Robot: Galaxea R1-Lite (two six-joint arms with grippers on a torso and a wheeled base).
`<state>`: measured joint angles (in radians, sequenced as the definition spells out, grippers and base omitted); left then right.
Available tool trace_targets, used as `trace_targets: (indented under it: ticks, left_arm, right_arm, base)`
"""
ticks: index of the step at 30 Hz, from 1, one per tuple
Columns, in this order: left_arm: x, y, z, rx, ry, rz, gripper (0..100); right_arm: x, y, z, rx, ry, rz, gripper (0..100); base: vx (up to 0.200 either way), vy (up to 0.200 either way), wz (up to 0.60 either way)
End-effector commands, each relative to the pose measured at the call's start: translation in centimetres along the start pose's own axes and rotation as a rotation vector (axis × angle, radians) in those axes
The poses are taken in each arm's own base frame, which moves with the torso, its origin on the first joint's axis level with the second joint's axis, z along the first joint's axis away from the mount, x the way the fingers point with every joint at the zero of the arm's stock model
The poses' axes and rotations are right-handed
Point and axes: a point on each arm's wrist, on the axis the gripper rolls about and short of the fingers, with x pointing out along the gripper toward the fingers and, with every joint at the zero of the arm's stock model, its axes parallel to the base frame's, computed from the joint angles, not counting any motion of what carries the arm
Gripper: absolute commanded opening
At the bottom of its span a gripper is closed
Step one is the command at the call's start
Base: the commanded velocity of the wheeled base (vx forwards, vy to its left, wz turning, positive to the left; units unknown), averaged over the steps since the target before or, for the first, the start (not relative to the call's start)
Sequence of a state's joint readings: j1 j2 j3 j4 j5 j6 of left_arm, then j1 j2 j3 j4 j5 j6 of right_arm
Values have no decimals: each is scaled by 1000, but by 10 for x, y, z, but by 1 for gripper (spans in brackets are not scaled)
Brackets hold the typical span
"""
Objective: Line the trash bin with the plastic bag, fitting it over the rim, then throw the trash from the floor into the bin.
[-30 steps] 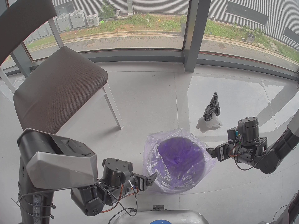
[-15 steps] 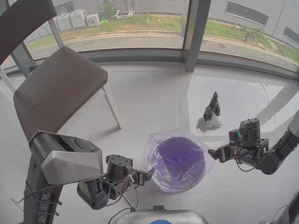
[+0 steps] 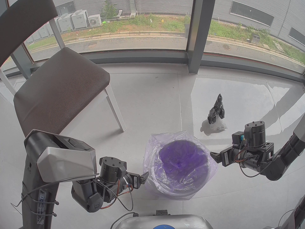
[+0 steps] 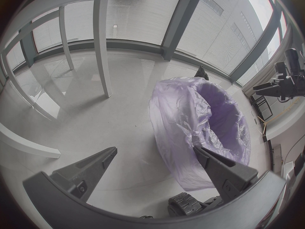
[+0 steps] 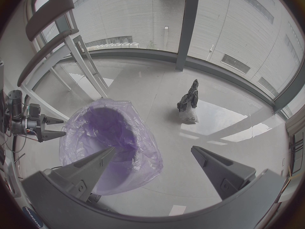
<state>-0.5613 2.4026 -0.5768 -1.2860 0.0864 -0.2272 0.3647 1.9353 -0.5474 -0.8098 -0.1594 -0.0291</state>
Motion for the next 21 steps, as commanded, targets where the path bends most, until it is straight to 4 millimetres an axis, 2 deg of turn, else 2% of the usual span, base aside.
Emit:
trace_targets:
  ticks: [1, 8, 14, 21]
  left_arm:
    - [4, 5, -5, -6, 15, 12, 100]
    - [14, 6, -13, -5, 31, 12, 100]
    - [42, 12, -20, -11, 27, 18, 100]
    - [55, 22, -10, -7, 56, -18, 100]
  right_arm:
    - [-2, 2, -4, -13, 1, 5, 100]
    - [-2, -1, -12, -24, 29, -2, 100]
    - [4, -15, -19, -31, 60, -41, 100]
    - [6, -30, -19, -49, 65, -80, 100]
  base:
    - [0, 0, 0]
    - [0, 0, 0]
    - [0, 0, 0]
    - [0, 0, 0]
